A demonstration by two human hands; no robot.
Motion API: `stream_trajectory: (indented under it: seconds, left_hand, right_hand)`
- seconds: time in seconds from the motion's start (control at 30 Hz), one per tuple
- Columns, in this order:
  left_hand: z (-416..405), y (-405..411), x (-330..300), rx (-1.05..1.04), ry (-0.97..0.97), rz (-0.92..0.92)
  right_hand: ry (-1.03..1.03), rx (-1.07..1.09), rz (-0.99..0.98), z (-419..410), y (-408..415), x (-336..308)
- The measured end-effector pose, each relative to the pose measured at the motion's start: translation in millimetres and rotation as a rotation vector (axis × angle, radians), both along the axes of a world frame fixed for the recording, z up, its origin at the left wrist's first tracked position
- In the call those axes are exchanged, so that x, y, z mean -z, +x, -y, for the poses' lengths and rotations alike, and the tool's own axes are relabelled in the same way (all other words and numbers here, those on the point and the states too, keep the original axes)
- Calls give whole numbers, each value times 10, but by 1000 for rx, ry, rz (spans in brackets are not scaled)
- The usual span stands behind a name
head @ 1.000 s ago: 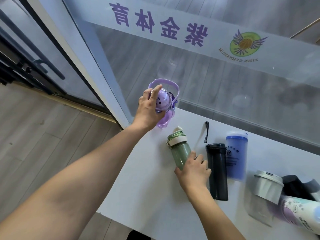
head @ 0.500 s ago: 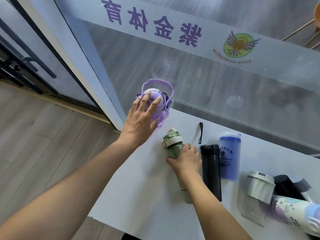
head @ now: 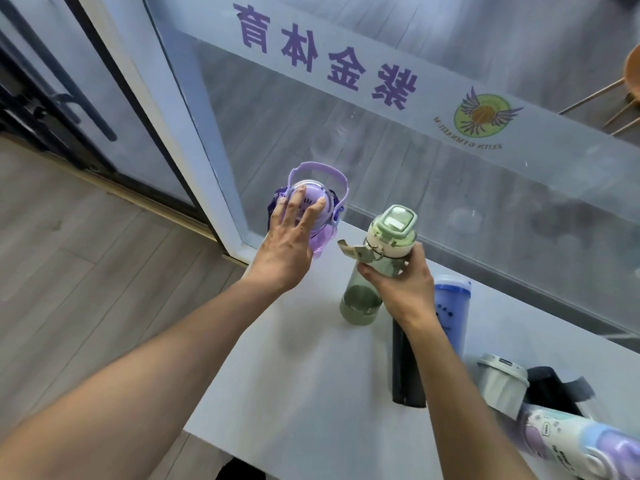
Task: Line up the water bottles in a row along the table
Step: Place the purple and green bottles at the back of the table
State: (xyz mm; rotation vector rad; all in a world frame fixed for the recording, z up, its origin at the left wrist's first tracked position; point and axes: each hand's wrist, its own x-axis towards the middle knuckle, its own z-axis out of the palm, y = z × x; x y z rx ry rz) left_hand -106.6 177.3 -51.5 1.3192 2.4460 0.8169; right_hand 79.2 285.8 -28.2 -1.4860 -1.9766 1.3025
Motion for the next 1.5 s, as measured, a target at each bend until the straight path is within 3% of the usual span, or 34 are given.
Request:
stream_trajectory:
  seconds: [0.13,0.83,1.2,1.5]
  left_hand:
    - [-13,2,-28,-6,-8,19]
    - [26,-26,1,8,-27,54]
    - [49,-45,-27,35,-34,33]
    - [60,-96,-199,79,-179,-28]
  right_hand:
    - [39,27,-94,-65,-8,65]
    - [138,6,-127,-202,-55,242]
    - [77,9,-137,-241,-28,231]
    - [16,50,-123,-131,-82,127]
